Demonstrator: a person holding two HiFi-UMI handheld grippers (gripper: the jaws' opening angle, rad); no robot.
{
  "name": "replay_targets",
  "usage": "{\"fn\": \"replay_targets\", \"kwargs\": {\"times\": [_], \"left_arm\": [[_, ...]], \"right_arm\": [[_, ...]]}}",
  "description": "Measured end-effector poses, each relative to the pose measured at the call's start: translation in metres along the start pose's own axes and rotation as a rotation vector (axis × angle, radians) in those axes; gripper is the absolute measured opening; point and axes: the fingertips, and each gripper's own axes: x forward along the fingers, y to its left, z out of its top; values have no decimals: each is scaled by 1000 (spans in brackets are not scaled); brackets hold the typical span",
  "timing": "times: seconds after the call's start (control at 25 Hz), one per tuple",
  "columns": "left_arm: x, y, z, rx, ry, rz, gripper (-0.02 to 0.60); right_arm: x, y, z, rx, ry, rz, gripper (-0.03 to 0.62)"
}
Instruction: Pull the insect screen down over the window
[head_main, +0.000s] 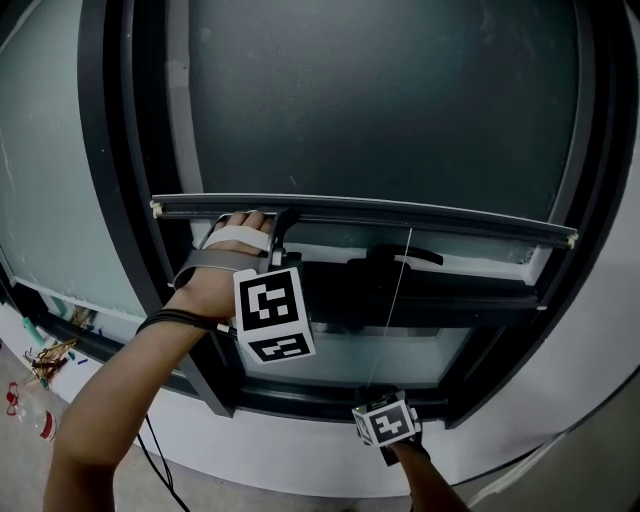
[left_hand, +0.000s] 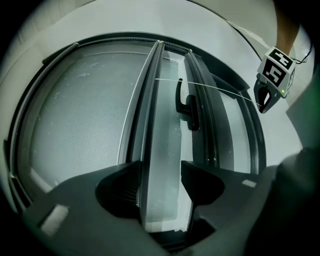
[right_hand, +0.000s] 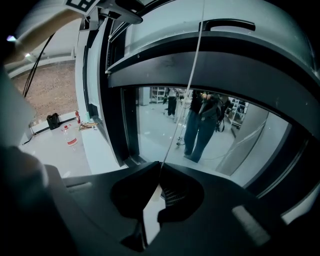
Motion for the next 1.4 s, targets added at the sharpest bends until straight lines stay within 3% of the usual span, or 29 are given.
{"fn": "replay_targets", "kwargs": {"times": [0.28, 0.44, 0.96, 1.12, 1.24, 1.4], "left_arm": [[6, -16, 0, -20, 5, 6, 194], [12, -39, -3, -30, 6, 10, 204], [18, -41, -7, -58, 17, 95, 137], [18, -40, -3, -58, 14, 120, 90], [17, -35, -2, -55, 7, 149, 31], [13, -37, 0, -58, 14, 120, 31]], "right_arm": [[13, 8, -18, -19, 56, 34, 6], [22, 9, -37, -12, 47, 34, 6], [33, 8, -47, -35, 104, 63, 6], [33, 3, -51, -39, 107, 64, 6], [25, 3, -45, -112, 102, 53, 6], [-13, -9, -44, -210, 105, -12, 12]]}}
